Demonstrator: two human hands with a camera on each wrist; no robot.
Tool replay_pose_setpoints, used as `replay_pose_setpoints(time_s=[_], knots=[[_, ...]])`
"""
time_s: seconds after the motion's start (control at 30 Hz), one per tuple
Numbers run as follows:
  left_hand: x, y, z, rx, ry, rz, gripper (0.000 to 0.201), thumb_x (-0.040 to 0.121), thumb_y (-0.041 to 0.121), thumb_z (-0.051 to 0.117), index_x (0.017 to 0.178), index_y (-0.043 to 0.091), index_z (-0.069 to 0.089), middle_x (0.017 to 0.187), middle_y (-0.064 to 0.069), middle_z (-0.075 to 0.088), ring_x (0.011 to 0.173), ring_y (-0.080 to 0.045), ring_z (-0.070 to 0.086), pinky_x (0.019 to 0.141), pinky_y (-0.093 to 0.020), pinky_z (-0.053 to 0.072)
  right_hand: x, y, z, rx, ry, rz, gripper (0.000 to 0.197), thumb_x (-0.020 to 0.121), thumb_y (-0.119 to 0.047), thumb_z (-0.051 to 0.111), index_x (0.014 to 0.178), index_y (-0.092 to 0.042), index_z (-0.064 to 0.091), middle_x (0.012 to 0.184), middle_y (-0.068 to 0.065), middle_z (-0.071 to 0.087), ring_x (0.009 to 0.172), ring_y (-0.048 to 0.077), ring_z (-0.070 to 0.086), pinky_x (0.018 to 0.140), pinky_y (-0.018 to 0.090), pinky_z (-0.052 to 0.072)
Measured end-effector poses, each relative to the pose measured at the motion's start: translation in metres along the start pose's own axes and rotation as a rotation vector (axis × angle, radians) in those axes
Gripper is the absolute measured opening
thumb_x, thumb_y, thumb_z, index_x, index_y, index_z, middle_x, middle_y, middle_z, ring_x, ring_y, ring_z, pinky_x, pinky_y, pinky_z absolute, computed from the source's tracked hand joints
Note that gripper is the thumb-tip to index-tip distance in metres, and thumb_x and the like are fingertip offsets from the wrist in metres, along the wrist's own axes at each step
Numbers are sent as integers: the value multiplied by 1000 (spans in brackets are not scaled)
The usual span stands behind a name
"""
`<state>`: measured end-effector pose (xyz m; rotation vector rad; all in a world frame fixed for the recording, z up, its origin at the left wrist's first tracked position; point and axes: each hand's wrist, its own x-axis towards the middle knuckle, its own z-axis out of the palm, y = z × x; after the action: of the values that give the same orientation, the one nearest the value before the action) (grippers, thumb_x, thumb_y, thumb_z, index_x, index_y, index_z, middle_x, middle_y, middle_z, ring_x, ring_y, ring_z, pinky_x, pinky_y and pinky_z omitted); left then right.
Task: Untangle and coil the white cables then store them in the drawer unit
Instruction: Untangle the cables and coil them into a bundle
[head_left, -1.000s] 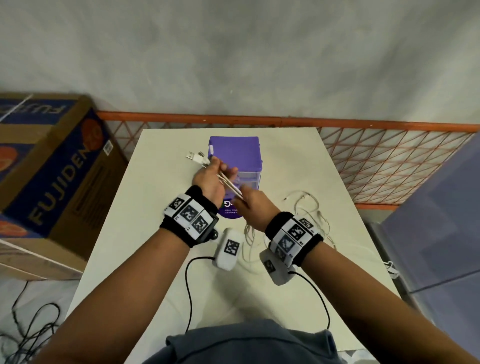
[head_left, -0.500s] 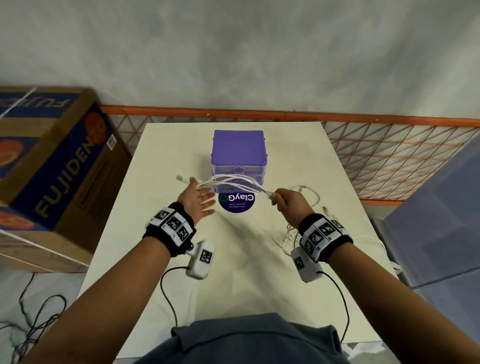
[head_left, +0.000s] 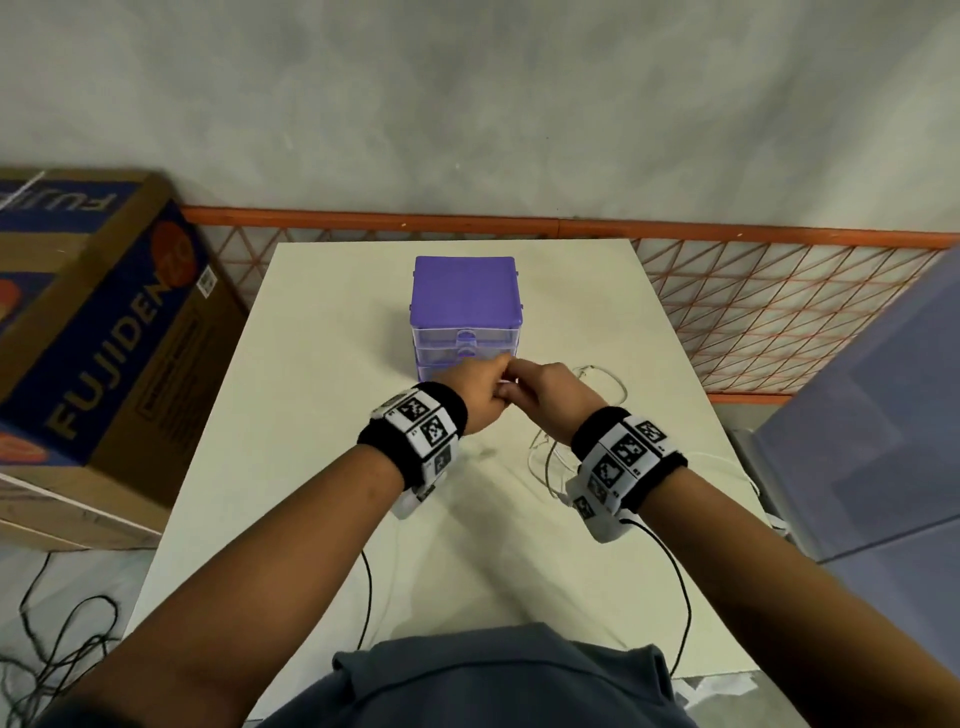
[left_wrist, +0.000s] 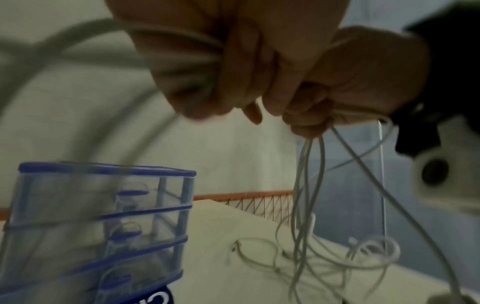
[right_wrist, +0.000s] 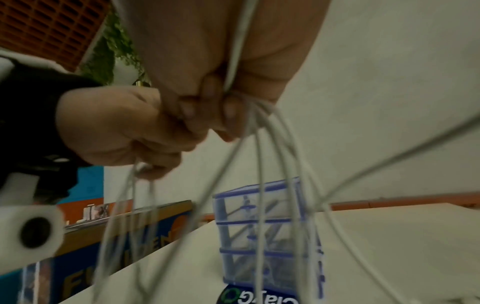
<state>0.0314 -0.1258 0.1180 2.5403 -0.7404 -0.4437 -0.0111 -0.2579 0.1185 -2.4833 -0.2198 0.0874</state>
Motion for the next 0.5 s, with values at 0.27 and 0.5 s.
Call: replay_pose_setpoints(time_s=[0.27,0.5], knots=[[4,-22,-23,-345,335,-38,17,87,9,53,87,25,62,70,-5,59,56,-23,46,60,-27,40,-9,39,-3,146,88,88,22,85,-32,44,66,-22,43,61,7,57,50,6,48,50,10,34],[-1,-36,-50,-773,689,-194,22,86,-8,49,81,12,56,82,-2,58,75,-6,53,62,4,36,-11,69,-1,35,77,99,21,93,-24,42,84,-7,50,70,8,48,70,26,45,65,31,31]])
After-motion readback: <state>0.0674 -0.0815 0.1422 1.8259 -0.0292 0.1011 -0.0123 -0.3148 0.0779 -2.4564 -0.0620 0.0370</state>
